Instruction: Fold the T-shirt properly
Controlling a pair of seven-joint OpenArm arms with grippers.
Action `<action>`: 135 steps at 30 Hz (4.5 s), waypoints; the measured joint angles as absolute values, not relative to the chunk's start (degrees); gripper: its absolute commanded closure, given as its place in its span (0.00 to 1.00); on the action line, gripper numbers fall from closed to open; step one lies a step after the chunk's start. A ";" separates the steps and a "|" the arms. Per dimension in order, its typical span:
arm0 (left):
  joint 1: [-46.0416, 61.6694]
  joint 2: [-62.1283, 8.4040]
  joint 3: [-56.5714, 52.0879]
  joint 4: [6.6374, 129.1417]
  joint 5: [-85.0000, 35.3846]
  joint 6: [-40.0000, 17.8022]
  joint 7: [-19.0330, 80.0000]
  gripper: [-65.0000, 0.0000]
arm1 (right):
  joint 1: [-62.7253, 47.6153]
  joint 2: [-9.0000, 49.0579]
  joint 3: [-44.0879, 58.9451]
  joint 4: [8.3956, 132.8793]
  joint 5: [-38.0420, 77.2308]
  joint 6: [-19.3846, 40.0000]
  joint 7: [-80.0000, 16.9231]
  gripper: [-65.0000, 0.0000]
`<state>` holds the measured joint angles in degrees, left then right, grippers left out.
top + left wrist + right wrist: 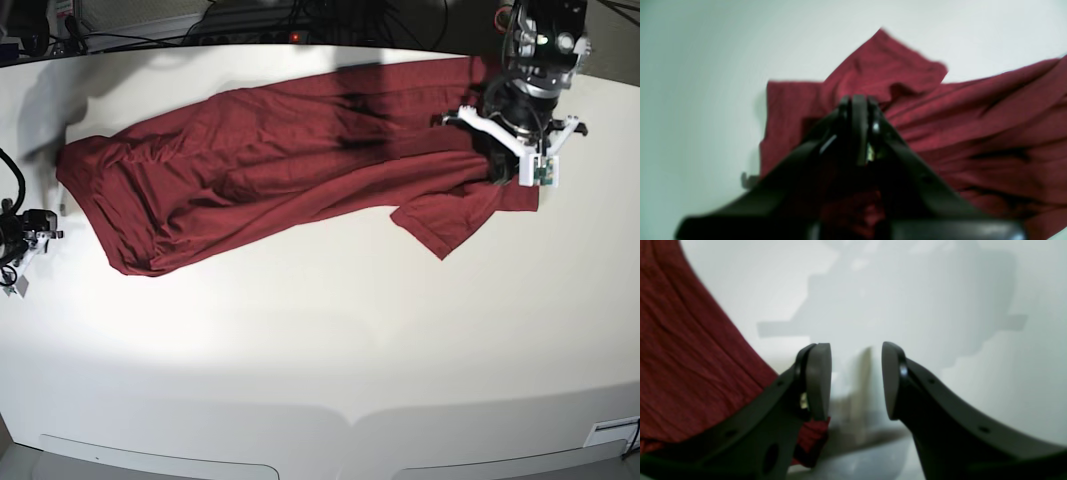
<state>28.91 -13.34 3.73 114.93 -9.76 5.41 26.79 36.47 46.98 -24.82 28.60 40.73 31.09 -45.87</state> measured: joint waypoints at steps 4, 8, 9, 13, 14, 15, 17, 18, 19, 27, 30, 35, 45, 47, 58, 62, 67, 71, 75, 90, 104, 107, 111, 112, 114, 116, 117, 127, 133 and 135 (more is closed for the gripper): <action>31.92 -13.21 3.66 114.93 -9.41 5.39 25.67 1.00 | 36.49 46.98 -24.82 28.60 40.80 31.09 -45.45 0.61; 33.71 -13.17 3.66 114.93 -6.83 5.39 25.63 1.00 | 36.49 46.96 -24.82 28.60 40.75 31.09 -45.45 0.61; 34.11 -13.17 3.66 114.93 -5.45 5.39 25.67 1.00 | 36.49 46.96 -24.82 28.60 40.77 31.11 -45.45 0.61; 34.28 -13.17 3.66 114.93 -1.21 4.97 28.18 1.00 | 36.49 47.00 -24.82 28.60 40.73 31.09 -45.45 0.61; 34.28 -13.15 3.66 115.00 -0.40 4.93 28.97 0.95 | 36.47 46.98 -24.82 28.60 40.75 31.09 -45.45 0.61; 34.30 -13.15 3.66 115.00 0.27 4.95 29.39 0.82 | 36.49 46.98 -24.82 28.60 40.75 31.11 -45.47 0.61; 34.28 -13.17 3.64 115.00 2.55 4.97 30.15 0.60 | 36.49 46.96 -24.82 28.60 40.75 31.11 -45.45 0.61; 34.28 -13.17 3.62 115.00 3.90 4.95 30.02 0.54 | 36.49 46.98 -24.82 28.60 40.77 31.11 -45.45 0.61; 34.26 -13.17 3.62 115.00 5.23 4.95 30.04 0.53 | 36.49 46.98 -24.82 28.60 40.77 31.11 -45.45 0.61; 32.99 -13.19 4.08 116.95 7.27 5.02 23.51 0.53 | 36.49 46.98 -24.82 28.60 40.77 31.11 -45.43 0.61; 30.72 -13.28 7.03 117.99 2.72 -3.68 21.87 0.53 | 36.49 46.81 -24.82 28.60 40.77 31.11 -45.47 0.61; 24.03 -13.21 16.01 117.69 1.89 -8.60 28.36 0.57 | 36.49 45.84 -24.82 28.60 40.95 31.11 -45.36 0.61; 11.70 -10.11 21.06 104.64 4.25 -7.77 33.19 0.57 | 36.34 45.71 -24.82 28.58 40.69 31.27 -46.54 0.61; 10.24 -9.06 21.06 100.31 6.94 -7.75 33.17 0.57 | 36.40 45.71 -24.82 28.60 40.71 31.29 -46.48 0.61; 2.76 -8.88 21.06 87.66 6.81 -7.53 34.02 0.57 | 36.32 45.80 -24.82 28.58 40.66 31.29 -46.54 0.61; 1.76 -8.88 21.06 86.85 6.81 -7.53 33.89 0.58 | 36.34 45.84 -24.82 28.60 40.66 31.27 -46.52 0.61; 1.26 -8.88 21.12 86.83 6.81 -7.55 34.83 0.64 | 36.34 45.87 -24.82 28.58 40.69 31.29 -46.57 0.61; 0.82 -8.88 21.10 86.83 6.81 -7.53 36.05 0.64 | 36.34 45.87 -24.82 28.60 40.69 31.29 -46.78 0.61; -0.36 -8.88 21.10 86.83 6.81 -7.55 37.78 0.65 | 36.34 45.87 -24.82 28.60 40.66 31.29 -46.83 0.61; -0.93 -8.91 21.10 86.35 8.60 -7.55 40.69 0.73 | 36.34 45.87 -24.82 28.58 40.66 31.29 -46.78 0.61; 0.34 -9.06 21.12 88.68 -1.13 2.83 39.68 1.00 | 36.34 45.89 -24.82 28.60 40.53 32.86 -46.76 0.61; 3.53 -10.28 21.17 96.68 -1.26 8.10 37.43 1.00 | 36.34 45.87 -24.82 28.60 40.49 33.01 -46.92 0.61; 10.04 -14.70 21.23 106.80 -1.15 15.22 34.46 1.00 | 36.32 45.89 -24.82 28.58 40.27 33.01 -46.94 0.61; 11.81 -15.86 21.17 108.44 -1.10 16.60 34.41 1.00 | 36.32 45.87 -24.82 28.56 40.42 33.01 -46.94 0.61; 14.63 -17.74 21.10 110.39 0.12 18.55 34.48 1.00 | 36.34 45.87 -24.82 28.56 40.60 33.04 -46.83 0.61; 16.56 -18.59 21.08 110.87 3.53 21.37 34.39 1.00 | 36.34 45.87 -24.82 28.56 40.58 33.01 -46.78 0.61; 17.50 -18.72 20.84 110.89 5.02 23.03 34.24 1.00 | 36.32 45.89 -24.82 28.56 40.60 33.01 -46.81 0.61; 25.58 -18.87 7.14 110.89 7.90 25.54 34.46 1.00 | 36.32 45.89 -24.82 28.56 40.47 33.01 -46.96 0.61; 26.76 -18.85 4.86 109.19 7.90 25.50 34.22 1.00 | 36.34 45.87 -24.82 28.56 40.51 33.04 -46.96 0.61; 26.83 -18.85 4.86 108.73 7.90 25.52 34.26 0.98 | 36.34 45.87 -24.82 28.56 40.51 33.01 -46.98 0.61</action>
